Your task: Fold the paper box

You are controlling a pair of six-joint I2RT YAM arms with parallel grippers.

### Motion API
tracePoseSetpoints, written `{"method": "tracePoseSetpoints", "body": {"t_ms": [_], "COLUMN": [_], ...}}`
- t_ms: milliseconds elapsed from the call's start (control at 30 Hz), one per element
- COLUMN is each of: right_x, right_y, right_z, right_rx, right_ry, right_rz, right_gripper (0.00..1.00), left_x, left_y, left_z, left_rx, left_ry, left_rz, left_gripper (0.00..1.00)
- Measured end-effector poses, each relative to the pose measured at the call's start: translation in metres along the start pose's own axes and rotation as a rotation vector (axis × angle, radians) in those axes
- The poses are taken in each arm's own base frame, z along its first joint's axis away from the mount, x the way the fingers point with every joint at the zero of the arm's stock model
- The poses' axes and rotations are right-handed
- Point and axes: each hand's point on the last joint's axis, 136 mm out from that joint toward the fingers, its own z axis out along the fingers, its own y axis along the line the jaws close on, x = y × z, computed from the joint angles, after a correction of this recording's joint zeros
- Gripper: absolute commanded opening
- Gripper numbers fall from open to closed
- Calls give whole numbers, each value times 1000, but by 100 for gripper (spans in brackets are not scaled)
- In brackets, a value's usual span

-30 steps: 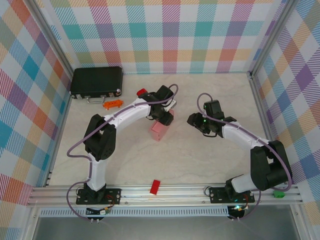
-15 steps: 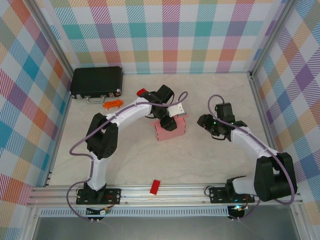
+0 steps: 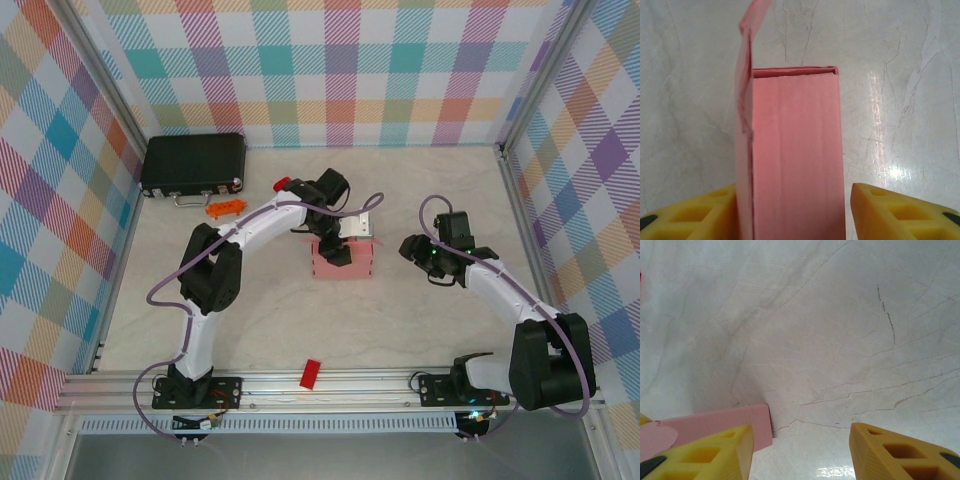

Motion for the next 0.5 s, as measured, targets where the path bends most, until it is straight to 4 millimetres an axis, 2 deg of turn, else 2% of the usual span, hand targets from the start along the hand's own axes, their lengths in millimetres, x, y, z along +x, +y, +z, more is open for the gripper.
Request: {"method": "tracePoseSetpoints", "body": {"t_ms": [500], "right_x": [1], "right_y": [-3], "right_z": [3], "right_rx": [6], "right_ry": [10], "right_rz": [-11], "right_gripper": [54], "left_x": [-2], "left_y": [0], "left_z": [-8], "left_rx": [3], "left_ry": [20], "left_rz": [1], "left_gripper": [72]}}
